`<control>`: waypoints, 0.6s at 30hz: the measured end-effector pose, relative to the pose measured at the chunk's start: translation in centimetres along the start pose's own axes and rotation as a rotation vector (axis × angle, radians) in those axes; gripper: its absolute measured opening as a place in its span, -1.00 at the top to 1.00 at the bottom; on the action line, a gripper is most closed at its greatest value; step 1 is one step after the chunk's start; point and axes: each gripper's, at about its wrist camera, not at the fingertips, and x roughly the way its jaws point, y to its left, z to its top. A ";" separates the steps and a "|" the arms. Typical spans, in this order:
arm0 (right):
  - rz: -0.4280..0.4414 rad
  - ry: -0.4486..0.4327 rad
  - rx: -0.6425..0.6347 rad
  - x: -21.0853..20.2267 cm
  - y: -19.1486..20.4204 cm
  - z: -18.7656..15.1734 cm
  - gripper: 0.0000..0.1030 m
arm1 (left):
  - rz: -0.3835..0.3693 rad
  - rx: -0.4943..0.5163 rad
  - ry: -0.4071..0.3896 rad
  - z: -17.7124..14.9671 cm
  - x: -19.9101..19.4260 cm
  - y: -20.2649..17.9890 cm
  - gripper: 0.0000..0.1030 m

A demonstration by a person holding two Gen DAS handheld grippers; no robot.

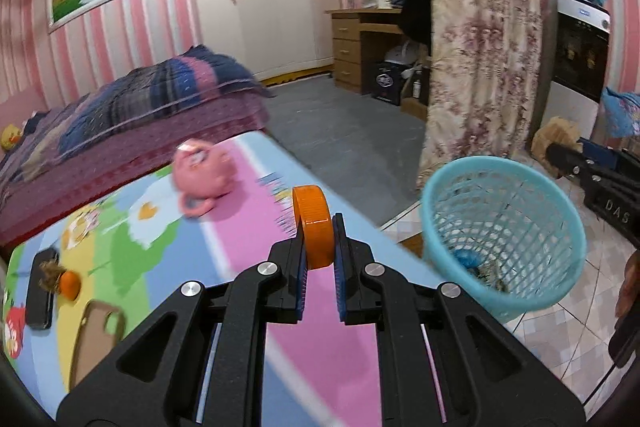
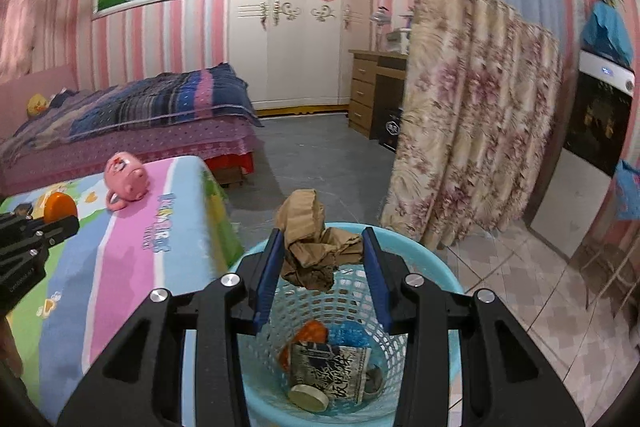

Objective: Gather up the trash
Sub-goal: 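Carry the cap in the left tool while the right tool carries the paper to the basket, then open the left tool to drop the orange cap while the right tool drops the brown paper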

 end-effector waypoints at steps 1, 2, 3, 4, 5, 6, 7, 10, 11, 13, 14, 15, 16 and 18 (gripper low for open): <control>-0.008 0.003 0.009 0.1 -0.5 -0.1 0.22 | -0.007 0.012 -0.005 0.2 0.2 -0.8 0.81; -0.013 0.004 0.015 0.2 -0.8 -0.2 0.22 | -0.013 0.021 -0.010 0.4 0.3 -1.4 0.81; -0.022 0.008 0.028 0.3 -1.3 -0.3 0.22 | -0.021 0.035 -0.015 0.7 0.6 -2.2 0.81; -0.028 0.011 0.040 0.4 -1.7 -0.4 0.22 | -0.027 0.046 -0.021 0.8 0.8 -2.9 0.81; -0.032 0.012 0.050 0.5 -2.1 -0.4 0.22 | -0.037 0.053 -0.026 1.0 1.0 -3.7 0.81; -0.039 0.013 0.063 0.6 -2.5 -0.5 0.22 | -0.056 0.054 -0.028 1.1 1.3 -4.4 0.81; -0.046 0.015 0.074 0.7 -2.9 -0.6 0.22 | -0.073 0.052 -0.027 1.2 1.6 -4.9 0.81; -0.065 0.023 0.099 0.9 -3.8 -0.9 0.22 | -0.131 0.055 -0.030 1.5 2.5 -6.7 0.81; -0.069 0.026 0.104 0.9 -4.0 -1.0 0.22 | -0.142 0.059 -0.032 1.6 2.8 -7.3 0.81; -0.086 0.032 0.125 1.0 -4.8 -1.2 0.22 | -0.157 0.066 -0.023 1.7 3.6 -8.4 0.81; -0.097 0.034 0.138 1.0 -5.3 -1.3 0.22 | -0.162 0.067 -0.019 1.8 3.9 -8.7 0.81; -0.102 0.034 0.141 0.9 -5.4 -1.3 0.22 | -0.171 0.068 -0.013 1.9 4.3 -9.2 0.81; -0.111 0.034 0.143 0.8 -5.7 -1.4 0.22 | -0.176 0.069 -0.010 2.0 4.6 -9.5 0.81; -0.123 0.035 0.142 0.7 -5.9 -1.4 0.22 | -0.190 0.067 0.001 2.2 5.2 -10.1 0.81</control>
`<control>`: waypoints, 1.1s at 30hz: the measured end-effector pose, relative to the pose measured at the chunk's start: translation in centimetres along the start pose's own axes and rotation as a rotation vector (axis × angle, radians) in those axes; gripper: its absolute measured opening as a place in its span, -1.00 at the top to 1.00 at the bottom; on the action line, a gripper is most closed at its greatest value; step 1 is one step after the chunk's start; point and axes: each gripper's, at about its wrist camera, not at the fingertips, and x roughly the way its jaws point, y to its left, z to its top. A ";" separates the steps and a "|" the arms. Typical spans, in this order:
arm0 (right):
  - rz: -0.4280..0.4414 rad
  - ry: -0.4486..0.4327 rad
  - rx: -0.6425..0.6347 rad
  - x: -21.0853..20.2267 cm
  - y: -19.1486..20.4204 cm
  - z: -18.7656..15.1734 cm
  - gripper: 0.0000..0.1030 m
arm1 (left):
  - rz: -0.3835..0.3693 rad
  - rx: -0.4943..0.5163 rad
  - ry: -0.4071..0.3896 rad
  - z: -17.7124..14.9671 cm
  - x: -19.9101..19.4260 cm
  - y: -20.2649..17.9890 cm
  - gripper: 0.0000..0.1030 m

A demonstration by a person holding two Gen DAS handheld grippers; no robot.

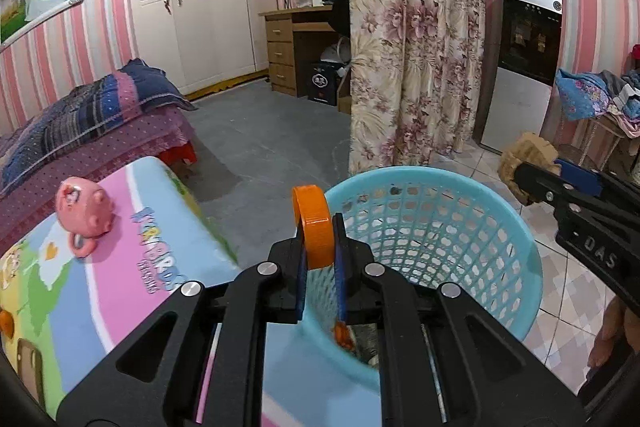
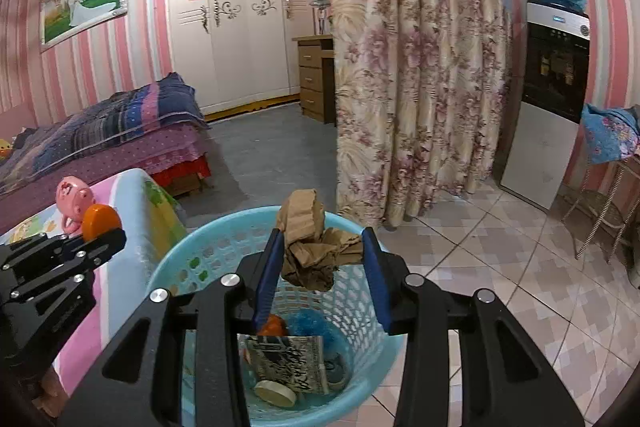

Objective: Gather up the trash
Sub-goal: 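Open the left tool to drop the orange cap while the right tool drops the brown paper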

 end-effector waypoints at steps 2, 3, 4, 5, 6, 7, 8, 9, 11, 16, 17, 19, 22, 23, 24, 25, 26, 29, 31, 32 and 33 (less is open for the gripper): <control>-0.002 0.001 0.001 0.1 -0.1 0.0 0.22 | -0.020 -0.001 0.013 0.1 0.4 -0.3 0.64; -0.004 0.005 0.002 0.2 -0.1 -0.1 0.22 | -0.015 0.002 0.013 0.1 0.5 -0.5 0.31; -0.005 0.007 0.001 0.2 -0.2 -0.1 0.22 | -0.006 0.003 0.006 0.2 0.4 -0.6 -0.01; -0.005 0.010 -0.001 0.3 -0.1 -0.1 0.22 | 0.002 0.005 -0.004 0.2 0.3 -0.6 -0.11; -0.004 0.012 -0.002 0.4 -0.1 -0.1 0.22 | -0.002 0.010 -0.009 0.1 0.1 -0.6 -0.18; -0.003 0.012 -0.003 0.3 -0.1 -0.1 0.22 | -0.001 0.018 -0.011 0.1 0.0 -0.6 -0.24; -0.002 0.012 -0.006 0.3 0.0 -0.1 0.22 | 0.015 0.031 -0.011 0.0 -0.1 -0.4 -0.30; -0.001 0.012 -0.011 0.4 0.1 -0.1 0.22 | 0.048 0.041 -0.014 -0.1 -0.3 -0.2 -0.41; -0.001 0.015 -0.018 0.5 0.4 -0.2 0.22 | 0.093 0.041 -0.027 -0.3 -1.1 0.8 -0.53; 0.009 0.022 -0.025 1.1 1.6 -0.3 0.22 | 0.202 -0.008 -0.064 -0.8 -3.5 3.7 -0.78; 0.013 0.021 -0.025 1.2 1.9 -0.3 0.22 | 0.215 -0.018 -0.067 -0.8 -3.8 4.3 -0.79; 0.025 0.023 -0.028 1.6 2.6 -0.3 0.21 | 0.251 -0.030 -0.073 -1.1 -4.6 5.3 -0.85; 0.035 0.031 -0.041 2.1 3.7 -0.4 0.21 | 0.301 -0.042 -0.080 -1.7 -5.8 6.7 -0.89; 0.037 0.031 -0.044 2.3 4.0 -0.5 0.17 | 0.307 -0.056 -0.080 -1.9 -6.1 7.2 -0.89; 0.035 0.028 -0.050 2.4 4.3 -0.5 0.13 | 0.309 -0.071 -0.078 -2.0 -6.4 7.7 -0.89; 0.031 0.024 -0.056 2.6 4.7 -0.7 0.12 | 0.311 -0.086 -0.075 -2.1 -6.6 8.3 -0.89; 0.027 0.024 -0.058 2.7 4.9 -0.7 0.00 | 0.312 -0.092 -0.074 -2.1 -6.8 8.8 -0.89; 0.019 0.021 -0.040 2.8 5.2 -0.8 -0.52 | 0.333 -0.101 -0.073 -2.4 -7.2 9.8 -0.89; 0.011 0.020 -0.037 2.7 5.2 -0.7 -0.63 | 0.340 -0.111 -0.071 -2.6 -7.5 10.4 -0.89; 0.006 0.020 -0.040 2.7 5.2 -0.6 -0.69 | 0.342 -0.116 -0.070 -2.7 -7.6 10.7 -0.89; -0.002 0.016 -0.044 2.6 5.4 -0.6 -0.76 | 0.348 -0.120 -0.069 -2.8 -7.8 10.9 -0.89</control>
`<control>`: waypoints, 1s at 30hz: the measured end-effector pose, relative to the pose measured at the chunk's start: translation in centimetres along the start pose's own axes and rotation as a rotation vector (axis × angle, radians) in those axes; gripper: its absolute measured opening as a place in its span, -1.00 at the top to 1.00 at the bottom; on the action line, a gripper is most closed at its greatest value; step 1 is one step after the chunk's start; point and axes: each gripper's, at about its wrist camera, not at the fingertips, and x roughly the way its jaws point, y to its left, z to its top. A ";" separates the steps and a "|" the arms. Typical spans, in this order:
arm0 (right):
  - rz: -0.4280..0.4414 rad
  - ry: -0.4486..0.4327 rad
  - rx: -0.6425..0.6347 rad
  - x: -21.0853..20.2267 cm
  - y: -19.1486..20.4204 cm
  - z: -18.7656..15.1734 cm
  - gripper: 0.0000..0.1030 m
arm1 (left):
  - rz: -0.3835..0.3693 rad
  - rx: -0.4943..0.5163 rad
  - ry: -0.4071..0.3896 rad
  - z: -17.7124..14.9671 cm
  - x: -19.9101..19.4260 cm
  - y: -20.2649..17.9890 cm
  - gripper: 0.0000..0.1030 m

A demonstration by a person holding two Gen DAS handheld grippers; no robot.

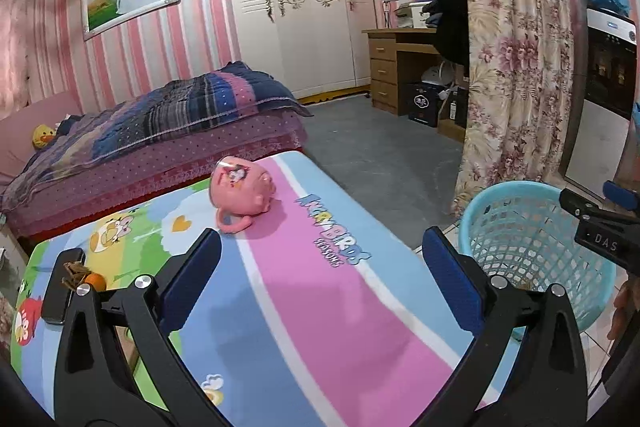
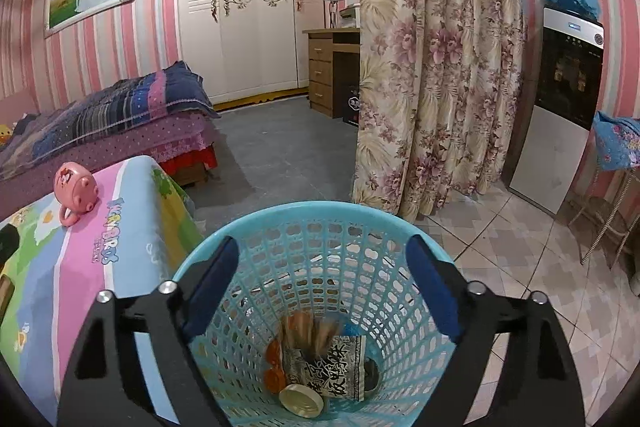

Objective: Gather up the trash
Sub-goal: 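Open the left tool to drop the orange cap while the right tool drops the brown paper, then move both open tools back over the bed sheet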

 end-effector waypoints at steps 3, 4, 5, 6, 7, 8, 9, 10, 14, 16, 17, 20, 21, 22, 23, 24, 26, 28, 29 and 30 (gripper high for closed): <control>-0.001 -0.014 0.003 -0.5 0.3 0.3 -0.87 | 0.020 -0.009 0.001 -0.3 -0.3 0.9 -0.89; 0.004 -0.022 0.007 -0.7 0.4 0.5 -0.88 | 0.028 -0.012 0.001 -0.3 -0.5 1.3 -0.89; 0.011 -0.030 0.007 -1.0 0.6 0.6 -0.90 | 0.038 -0.015 0.002 -0.4 -0.7 1.8 -0.89; 0.022 -0.041 0.004 -1.3 0.9 0.8 -0.91 | 0.047 -0.017 0.001 -0.5 -0.9 2.2 -0.89; 0.036 -0.047 -0.005 -1.6 1.5 1.0 -0.91 | 0.058 -0.018 0.001 -0.5 -1.1 2.7 -0.89; 0.055 -0.052 -0.017 -1.8 2.2 1.1 -0.91 | 0.076 -0.022 0.001 -0.6 -1.5 3.6 -0.89; 0.063 -0.056 -0.022 -2.0 2.5 1.1 -0.91 | 0.085 -0.026 0.002 -0.7 -1.7 4.3 -0.89; 0.078 -0.061 -0.034 -2.2 3.2 1.1 -0.91 | 0.100 -0.036 0.004 -0.8 -2.0 5.2 -0.89; 0.127 -0.070 -0.078 -2.9 6.3 1.1 -0.91 | 0.156 -0.060 0.012 -1.1 -3.0 8.6 -0.89; 0.168 -0.072 -0.098 -3.3 8.3 0.9 -0.91 | 0.188 -0.068 0.017 -1.3 -3.4 10.3 -0.89; 0.181 -0.072 -0.106 -3.5 9.0 0.8 -0.91 | 0.201 -0.073 0.020 -1.4 -3.5 11.1 -0.89; 0.230 -0.072 -0.135 -3.9 11.8 0.6 -0.91 | 0.249 -0.118 0.027 -2.0 -4.2 14.3 -0.89; 0.248 -0.070 -0.145 -4.1 12.8 0.4 -0.91 | 0.261 -0.129 0.030 -2.2 -4.2 15.1 -0.89; 0.265 -0.066 -0.155 -4.2 13.8 0.2 -0.91 | 0.280 -0.143 0.035 -2.5 -4.4 16.2 -0.89; 0.275 -0.064 -0.162 -4.3 14.5 0.1 -0.91 | 0.292 -0.151 0.037 -2.8 -4.4 16.9 -0.89; 0.292 -0.060 -0.176 -4.5 15.6 -0.2 -0.91 | 0.305 -0.167 0.041 -3.2 -4.5 17.9 -0.89; 0.310 -0.060 -0.193 -4.9 16.8 -0.5 -0.91 | 0.318 -0.196 0.050 -3.9 -4.4 19.6 -0.89; 0.331 -0.062 -0.229 -5.4 18.5 -1.0 -0.91 | 0.335 -0.222 0.058 -4.6 -4.2 21.6 -0.89; 0.335 -0.064 -0.247 -5.6 19.1 -1.2 -0.91 | 0.350 -0.228 0.063 -4.9 -4.0 22.5 -0.89; 0.337 -0.068 -0.268 -5.9 19.7 -1.6 -0.91 | 0.364 -0.231 0.067 -5.1 -3.9 23.2 -0.89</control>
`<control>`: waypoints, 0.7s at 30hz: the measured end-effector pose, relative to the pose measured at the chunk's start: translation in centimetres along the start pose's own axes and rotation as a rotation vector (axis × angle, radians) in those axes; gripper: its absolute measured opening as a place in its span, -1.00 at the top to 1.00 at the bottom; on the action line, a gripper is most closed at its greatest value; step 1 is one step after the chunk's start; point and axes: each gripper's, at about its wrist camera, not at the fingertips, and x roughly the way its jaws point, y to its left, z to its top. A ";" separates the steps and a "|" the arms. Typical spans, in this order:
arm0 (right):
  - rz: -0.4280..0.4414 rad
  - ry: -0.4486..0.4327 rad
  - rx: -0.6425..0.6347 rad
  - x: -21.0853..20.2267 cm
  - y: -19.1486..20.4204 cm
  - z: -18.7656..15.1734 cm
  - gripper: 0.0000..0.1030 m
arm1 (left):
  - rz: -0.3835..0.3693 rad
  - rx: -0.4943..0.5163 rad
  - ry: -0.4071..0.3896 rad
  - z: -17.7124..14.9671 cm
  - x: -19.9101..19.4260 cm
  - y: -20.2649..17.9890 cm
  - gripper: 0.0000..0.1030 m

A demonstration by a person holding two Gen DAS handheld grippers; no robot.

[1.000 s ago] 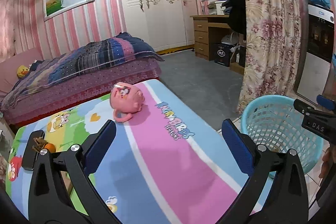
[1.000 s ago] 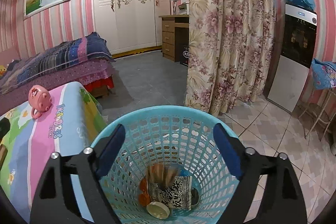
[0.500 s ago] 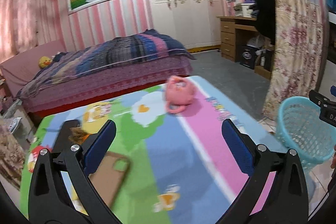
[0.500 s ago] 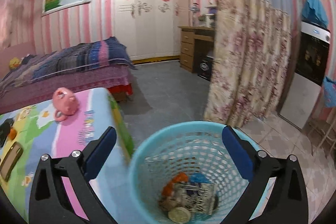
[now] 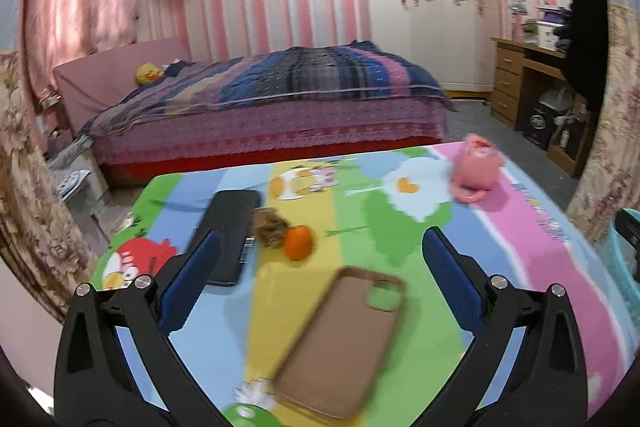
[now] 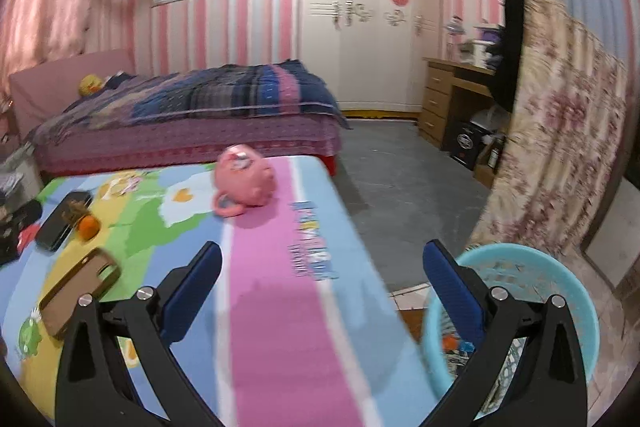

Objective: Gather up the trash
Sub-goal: 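Move both open tools back over the bed sheet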

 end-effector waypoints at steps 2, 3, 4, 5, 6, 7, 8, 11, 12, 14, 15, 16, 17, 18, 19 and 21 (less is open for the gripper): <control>0.013 0.005 -0.037 0.2 1.5 -0.2 -0.91 | 0.018 -0.011 0.011 0.2 0.7 1.5 -0.89; 0.021 0.014 -0.064 0.4 2.4 -0.5 -0.91 | 0.014 -0.027 0.018 0.2 1.0 2.6 -0.89; 0.022 0.018 -0.075 0.5 2.8 -0.6 -0.91 | -0.002 -0.054 0.031 0.2 1.4 3.7 -0.89; 0.024 0.024 -0.086 0.6 3.3 -0.7 -0.91 | -0.017 -0.072 0.043 0.2 1.7 4.3 -0.89; 0.031 0.030 -0.095 0.8 3.8 -0.8 -0.91 | -0.030 -0.095 0.059 0.1 2.1 5.1 -0.89; 0.041 0.037 -0.099 1.0 4.4 -1.0 -0.91 | -0.030 -0.110 0.067 -0.1 2.4 5.7 -0.89; 0.048 0.042 -0.099 1.0 4.7 -1.1 -0.91 | -0.022 -0.118 0.071 -0.2 2.5 6.4 -0.89; 0.074 0.064 -0.109 1.4 5.8 -1.7 -0.91 | 0.005 -0.121 0.070 -0.1 2.8 8.1 -0.89; 0.075 0.068 -0.115 1.6 6.1 -1.8 -0.91 | 0.004 -0.125 0.071 -0.1 3.0 8.6 -0.89; 0.085 0.081 -0.125 1.9 6.8 -2.2 -0.91 | 0.003 -0.148 0.076 0.1 3.2 10.1 -0.89; 0.092 0.088 -0.121 2.1 7.0 -2.3 -0.91 | 0.010 -0.163 0.074 0.2 3.2 10.8 -0.89; 0.101 0.100 -0.106 2.4 7.2 -2.3 -0.91 | 0.018 -0.178 0.071 0.3 3.2 11.4 -0.89; 0.106 0.106 -0.094 2.6 7.3 -2.3 -0.91 | 0.031 -0.191 0.068 0.4 3.3 12.2 -0.89; 0.114 0.110 -0.072 2.9 7.5 -2.1 -0.91 | 0.048 -0.198 0.063 0.5 3.2 12.9 -0.89; 0.117 0.109 -0.062 3.0 7.8 -2.0 -0.91 | 0.060 -0.200 0.058 0.6 3.2 13.4 -0.89; 0.125 0.106 -0.035 3.8 8.2 -1.3 -0.91 | 0.085 -0.201 0.046 0.7 3.0 14.5 -0.89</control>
